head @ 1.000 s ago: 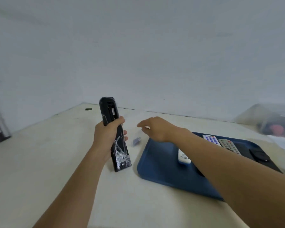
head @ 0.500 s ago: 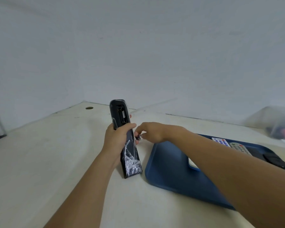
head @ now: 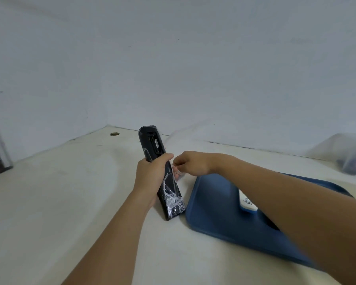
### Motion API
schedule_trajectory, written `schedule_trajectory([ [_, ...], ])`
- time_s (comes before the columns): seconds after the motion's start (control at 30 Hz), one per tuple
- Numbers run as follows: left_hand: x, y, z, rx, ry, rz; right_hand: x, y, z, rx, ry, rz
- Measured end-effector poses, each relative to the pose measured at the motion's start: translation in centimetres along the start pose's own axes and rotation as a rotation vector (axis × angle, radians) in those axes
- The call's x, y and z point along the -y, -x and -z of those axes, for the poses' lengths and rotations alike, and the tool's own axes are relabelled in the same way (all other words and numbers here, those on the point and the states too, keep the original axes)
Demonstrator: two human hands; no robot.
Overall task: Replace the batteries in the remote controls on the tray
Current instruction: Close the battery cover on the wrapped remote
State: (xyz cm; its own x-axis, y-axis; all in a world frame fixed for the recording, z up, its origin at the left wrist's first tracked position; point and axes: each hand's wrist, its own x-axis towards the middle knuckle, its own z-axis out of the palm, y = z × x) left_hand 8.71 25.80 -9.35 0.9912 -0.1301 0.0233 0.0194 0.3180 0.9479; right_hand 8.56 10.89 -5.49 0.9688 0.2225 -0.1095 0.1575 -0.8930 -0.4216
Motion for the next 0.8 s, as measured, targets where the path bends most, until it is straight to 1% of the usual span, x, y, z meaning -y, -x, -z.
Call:
schedule_trajectory([
  [0.03, 0.0, 0.0, 0.0, -0.009, -0.003, 0.002, -0.2, 0.0, -0.4, -0.037, -0.011, 0.022],
  [0.13, -0.1, 0.2, 0.0, -0.012, 0.025, 0.018, -0.8, -0.1, -1.6, -0.218, 0.02, 0.118],
  [0.17, -0.2, 0.4, 0.0, -0.018, 0.03, 0.027, -1.1, -0.3, -1.9, -0.283, -0.008, 0.135],
  [0.33, -0.4, 0.7, -0.1, -0.058, 0.042, 0.063, -1.2, -0.7, -2.6, -0.714, -0.412, 0.145],
  [0.4, -0.4, 0.7, 0.0, -0.063, 0.05, 0.076, -0.7, -0.5, -2.4, -0.831, -0.566, 0.128],
  [0.47, -0.5, 0.8, 0.2, -0.074, 0.071, 0.069, -0.4, 0.5, -1.4, -0.902, -0.612, 0.125],
  [0.5, -0.6, 0.8, 0.3, -0.082, 0.067, 0.057, -0.2, 1.3, -0.7, -0.889, -0.632, 0.115],
  [0.53, -0.7, 0.9, 0.3, -0.095, 0.057, 0.044, 0.0, 2.2, -0.1, -0.838, -0.674, 0.077],
  [0.6, -1.0, 1.5, 0.5, -0.12, 0.023, 0.004, 0.0, 4.4, 0.9, -0.665, -0.851, -0.083],
  [0.67, -1.5, 2.3, 0.7, -0.122, 0.05, -0.043, -0.8, 6.8, 1.3, -0.472, -1.094, -0.241],
  [0.73, -2.7, 3.2, 0.7, -0.056, 0.156, -0.066, -2.1, 9.2, 1.3, -0.366, -1.389, -0.278],
  [0.8, -4.2, 4.4, -0.2, 0.07, 0.242, -0.06, -3.8, 11.7, 1.3, -0.337, -1.616, -0.29],
])
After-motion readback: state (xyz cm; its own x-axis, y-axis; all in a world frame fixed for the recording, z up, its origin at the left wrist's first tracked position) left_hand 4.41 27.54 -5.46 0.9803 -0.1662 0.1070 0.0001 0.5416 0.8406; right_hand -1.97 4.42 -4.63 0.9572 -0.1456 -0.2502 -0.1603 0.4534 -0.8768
